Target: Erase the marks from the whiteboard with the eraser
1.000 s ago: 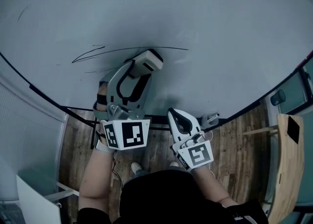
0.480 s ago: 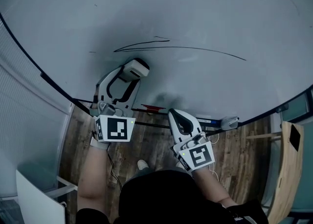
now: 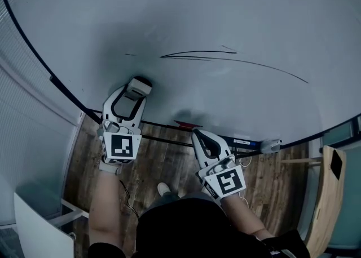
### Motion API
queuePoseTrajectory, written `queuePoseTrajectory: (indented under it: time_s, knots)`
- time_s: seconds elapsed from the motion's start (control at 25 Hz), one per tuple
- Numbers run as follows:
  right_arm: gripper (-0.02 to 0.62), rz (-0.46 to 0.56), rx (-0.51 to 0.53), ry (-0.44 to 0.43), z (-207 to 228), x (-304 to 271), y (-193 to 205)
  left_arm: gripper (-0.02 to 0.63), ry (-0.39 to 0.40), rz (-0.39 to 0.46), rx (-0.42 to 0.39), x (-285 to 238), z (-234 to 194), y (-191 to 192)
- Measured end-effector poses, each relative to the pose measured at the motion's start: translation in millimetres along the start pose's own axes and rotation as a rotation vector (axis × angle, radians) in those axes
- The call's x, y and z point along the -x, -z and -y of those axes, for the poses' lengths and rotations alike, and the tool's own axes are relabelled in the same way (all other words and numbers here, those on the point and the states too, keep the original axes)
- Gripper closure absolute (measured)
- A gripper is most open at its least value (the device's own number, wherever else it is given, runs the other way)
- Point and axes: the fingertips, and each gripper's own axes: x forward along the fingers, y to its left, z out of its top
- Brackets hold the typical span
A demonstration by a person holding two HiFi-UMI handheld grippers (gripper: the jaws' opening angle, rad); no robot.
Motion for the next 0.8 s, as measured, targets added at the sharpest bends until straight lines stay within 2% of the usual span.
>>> queuePoseTrajectory:
  time_s: [0.12, 0.2, 0.4, 0.56, 0.8]
  knots:
    - [0.568, -0.012, -0.004, -0.007, -4, -3, 4, 0.364, 0.013, -0.031, -0.006, 2, -7, 9]
    - [0.568, -0.02, -0.006, -0.006, -5, -3, 6, 0.365, 0.007, -0.045, 0.018, 5, -14, 8]
    - [0.568, -0.025, -0.004, -0.018, -9, 2, 7, 0.367, -0.118, 0.003, 0.225, 27, -63, -4]
    - [0.568, -0.024, -0.003, -0.014, -7, 9, 5, 0.367, -0.189, 0.063, 0.319, 39, -101, -34]
    - [0.568, 0.011, 0.004, -0.021, 2, 19, -3, 0.368, -0.243, 0.105, 0.447, 26, -131, -60]
